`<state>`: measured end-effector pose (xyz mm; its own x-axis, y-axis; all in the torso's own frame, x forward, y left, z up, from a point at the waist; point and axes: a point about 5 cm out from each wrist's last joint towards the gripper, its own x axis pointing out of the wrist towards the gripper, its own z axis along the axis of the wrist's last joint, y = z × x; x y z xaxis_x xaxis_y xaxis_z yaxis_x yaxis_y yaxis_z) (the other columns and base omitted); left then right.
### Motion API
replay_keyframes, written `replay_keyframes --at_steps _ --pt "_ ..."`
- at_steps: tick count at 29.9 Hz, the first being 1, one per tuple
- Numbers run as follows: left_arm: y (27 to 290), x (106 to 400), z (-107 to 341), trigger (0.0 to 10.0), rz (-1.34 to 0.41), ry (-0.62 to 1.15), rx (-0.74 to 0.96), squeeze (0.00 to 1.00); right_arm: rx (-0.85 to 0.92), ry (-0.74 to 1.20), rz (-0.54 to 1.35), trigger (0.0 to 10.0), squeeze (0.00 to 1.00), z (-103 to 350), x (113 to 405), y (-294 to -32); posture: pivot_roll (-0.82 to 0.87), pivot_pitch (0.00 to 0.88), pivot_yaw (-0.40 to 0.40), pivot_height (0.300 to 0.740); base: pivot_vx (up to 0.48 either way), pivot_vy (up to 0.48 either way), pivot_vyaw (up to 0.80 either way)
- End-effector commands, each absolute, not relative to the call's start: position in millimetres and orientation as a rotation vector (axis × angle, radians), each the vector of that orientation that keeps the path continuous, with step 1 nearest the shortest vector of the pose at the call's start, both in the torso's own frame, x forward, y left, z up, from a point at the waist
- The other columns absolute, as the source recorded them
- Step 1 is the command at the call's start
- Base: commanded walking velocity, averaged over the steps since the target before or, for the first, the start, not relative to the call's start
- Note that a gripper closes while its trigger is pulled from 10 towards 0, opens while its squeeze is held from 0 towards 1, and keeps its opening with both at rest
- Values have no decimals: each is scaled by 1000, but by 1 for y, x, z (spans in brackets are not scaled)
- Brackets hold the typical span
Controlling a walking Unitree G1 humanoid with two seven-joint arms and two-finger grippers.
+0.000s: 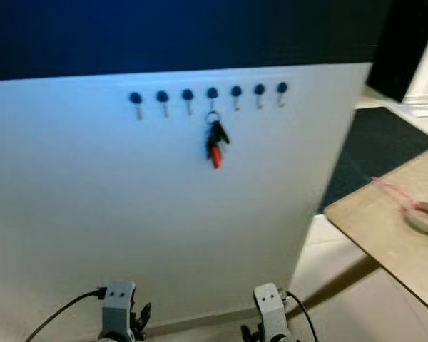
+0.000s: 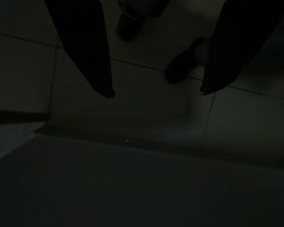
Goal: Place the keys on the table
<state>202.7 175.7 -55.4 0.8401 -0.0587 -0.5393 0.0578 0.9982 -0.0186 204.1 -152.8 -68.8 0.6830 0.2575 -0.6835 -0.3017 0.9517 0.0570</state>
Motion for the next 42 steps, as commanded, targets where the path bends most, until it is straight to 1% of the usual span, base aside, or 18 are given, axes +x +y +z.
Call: replay_keyframes --at_steps 1,9,16,19,21,23,29,35,42 --pt "180 206 -54 10000 -50 576 9 0 -63 766 312 10000 0 -69 204 -152 79 0 -18 740 0 0 794" --pt "182 210 -54 10000 -43 582 15 0 -56 758 314 10000 0 -68 208 -146 90 0 -15 740 0 0 794" --pt "178 212 -54 10000 -66 588 12 0 -57 748 282 10000 0 -67 210 -148 92 0 -23 740 0 0 792" --pt "176 214 -54 10000 -85 590 20 0 17 751 213 10000 0 -66 211 -152 89 0 -26 740 0 0 0" --pt "174 215 -54 10000 -100 595 34 0 18 754 214 10000 0 -66 212 -152 80 0 -27 740 0 0 0" --pt "169 218 -54 10000 -133 614 74 0 4 755 236 10000 0 -66 213 -150 69 0 -23 740 0 -480 0" --pt "166 221 -54 10000 -137 614 72 0 6 750 237 10000 0 -65 213 -149 61 0 -15 740 0 -414 0" --pt "168 221 -55 10000 -84 637 93 0 12 737 237 10000 0 -65 213 -149 54 0 -18 740 0 0 0" --pt "163 222 -54 10000 -141 617 131 0 6 692 251 10000 0 -61 216 -149 54 0 -16 740 0 0 0"
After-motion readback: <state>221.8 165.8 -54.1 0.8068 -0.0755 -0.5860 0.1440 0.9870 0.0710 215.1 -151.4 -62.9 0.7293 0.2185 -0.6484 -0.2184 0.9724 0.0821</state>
